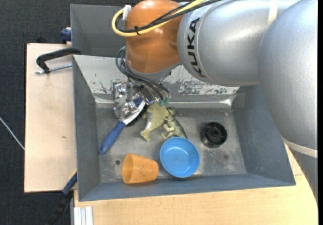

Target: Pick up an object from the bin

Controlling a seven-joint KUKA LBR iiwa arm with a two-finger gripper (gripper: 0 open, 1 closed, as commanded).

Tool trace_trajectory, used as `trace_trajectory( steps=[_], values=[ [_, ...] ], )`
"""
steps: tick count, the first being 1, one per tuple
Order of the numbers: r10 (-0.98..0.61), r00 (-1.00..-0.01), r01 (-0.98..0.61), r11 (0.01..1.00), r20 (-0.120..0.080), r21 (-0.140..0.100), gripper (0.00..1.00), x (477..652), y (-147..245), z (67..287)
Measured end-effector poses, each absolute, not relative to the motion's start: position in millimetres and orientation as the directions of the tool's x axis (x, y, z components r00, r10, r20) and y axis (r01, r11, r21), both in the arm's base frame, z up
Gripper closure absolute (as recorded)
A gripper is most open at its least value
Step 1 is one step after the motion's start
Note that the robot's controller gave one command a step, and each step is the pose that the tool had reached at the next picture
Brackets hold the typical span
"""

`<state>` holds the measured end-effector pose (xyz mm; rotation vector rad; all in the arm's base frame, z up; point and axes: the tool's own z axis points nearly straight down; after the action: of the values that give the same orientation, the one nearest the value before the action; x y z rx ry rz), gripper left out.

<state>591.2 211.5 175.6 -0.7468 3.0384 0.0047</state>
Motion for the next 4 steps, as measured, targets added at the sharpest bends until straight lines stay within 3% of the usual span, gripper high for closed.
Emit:
trace_trajectory(
  steps=[1, 2, 3, 4],
  values=[
    [-0.461, -0.887, -0.461, 0.887, -0.008, 0.001, 0.00, 590.4, 210, 173],
    [-0.907, -0.421, -0.907, 0.421, -0.003, -0.001, 0.00, 582.2, 219, 72],
    [-0.906, -0.422, -0.906, 0.423, -0.007, -0.001, 1.00, 583.0, 220, 73],
    [-0.938, -0.346, -0.938, 0.346, -0.010, -0.008, 1.00, 565.7, 223, 203]
  ],
)
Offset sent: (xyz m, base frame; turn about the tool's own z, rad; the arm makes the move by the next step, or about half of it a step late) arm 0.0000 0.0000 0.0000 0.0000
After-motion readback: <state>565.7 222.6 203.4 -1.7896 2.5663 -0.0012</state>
